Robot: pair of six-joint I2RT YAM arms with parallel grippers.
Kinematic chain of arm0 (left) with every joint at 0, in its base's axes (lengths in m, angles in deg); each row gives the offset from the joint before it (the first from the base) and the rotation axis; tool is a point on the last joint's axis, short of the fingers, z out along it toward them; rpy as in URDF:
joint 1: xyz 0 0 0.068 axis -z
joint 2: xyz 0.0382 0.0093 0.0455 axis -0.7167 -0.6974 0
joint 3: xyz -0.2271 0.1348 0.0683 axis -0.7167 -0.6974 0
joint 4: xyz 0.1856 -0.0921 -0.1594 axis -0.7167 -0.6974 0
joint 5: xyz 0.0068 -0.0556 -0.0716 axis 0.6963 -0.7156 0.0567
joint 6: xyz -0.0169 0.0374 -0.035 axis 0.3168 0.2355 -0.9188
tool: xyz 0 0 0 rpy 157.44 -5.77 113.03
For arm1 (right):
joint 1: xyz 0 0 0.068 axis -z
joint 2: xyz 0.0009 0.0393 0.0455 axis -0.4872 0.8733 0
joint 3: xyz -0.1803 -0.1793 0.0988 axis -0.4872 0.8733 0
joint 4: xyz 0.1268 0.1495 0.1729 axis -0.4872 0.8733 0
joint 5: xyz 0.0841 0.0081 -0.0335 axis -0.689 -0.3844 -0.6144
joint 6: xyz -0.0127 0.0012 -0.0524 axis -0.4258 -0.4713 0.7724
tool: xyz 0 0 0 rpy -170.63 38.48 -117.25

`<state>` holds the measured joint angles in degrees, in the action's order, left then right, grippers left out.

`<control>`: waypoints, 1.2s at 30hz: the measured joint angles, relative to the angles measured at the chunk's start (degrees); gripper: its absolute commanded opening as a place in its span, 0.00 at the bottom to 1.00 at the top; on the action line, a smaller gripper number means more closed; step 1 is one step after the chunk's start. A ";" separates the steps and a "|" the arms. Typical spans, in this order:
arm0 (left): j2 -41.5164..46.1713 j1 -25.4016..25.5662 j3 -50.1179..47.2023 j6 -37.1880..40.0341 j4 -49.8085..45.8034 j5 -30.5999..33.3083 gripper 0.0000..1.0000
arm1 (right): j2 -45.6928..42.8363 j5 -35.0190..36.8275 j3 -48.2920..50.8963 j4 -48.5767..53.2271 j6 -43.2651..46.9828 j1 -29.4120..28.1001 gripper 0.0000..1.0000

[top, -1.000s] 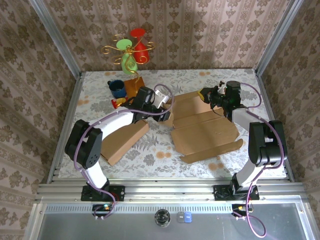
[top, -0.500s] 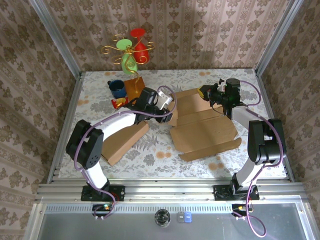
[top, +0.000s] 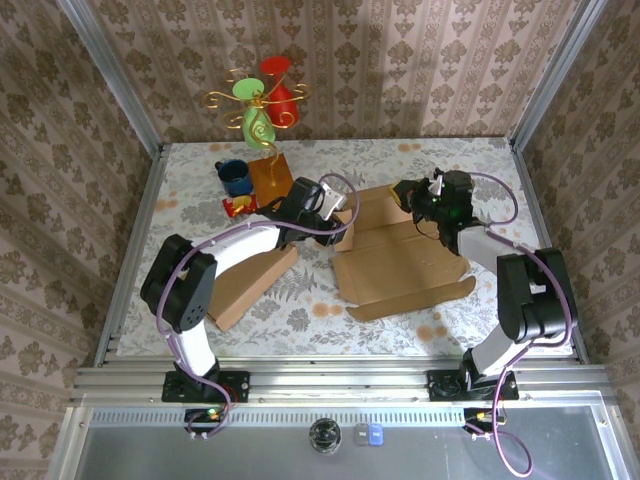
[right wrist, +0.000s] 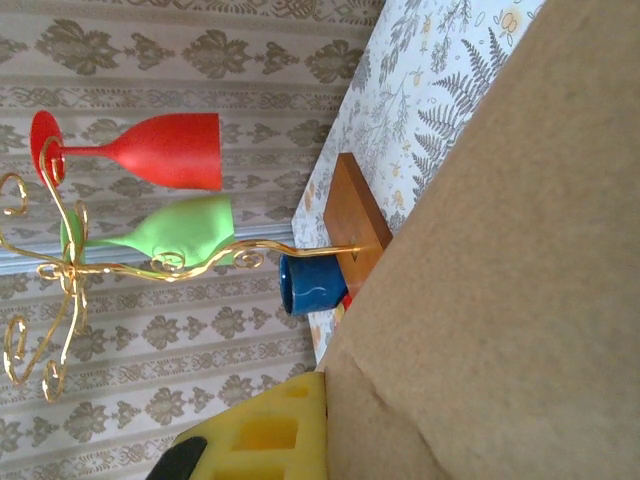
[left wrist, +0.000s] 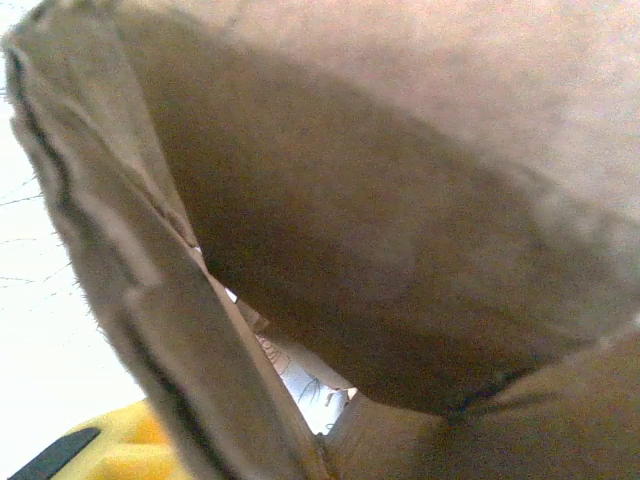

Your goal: Fold the paper box

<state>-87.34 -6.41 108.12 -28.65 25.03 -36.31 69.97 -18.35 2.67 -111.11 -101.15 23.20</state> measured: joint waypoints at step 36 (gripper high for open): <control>-3.06 4.48 -0.50 -10.01 5.62 14.25 0.38 | -5.40 12.57 8.50 -6.14 -3.80 -5.31 0.00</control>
<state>-90.40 -1.93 107.62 -38.66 30.64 -22.06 64.58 -5.78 11.17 -117.25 -104.95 17.89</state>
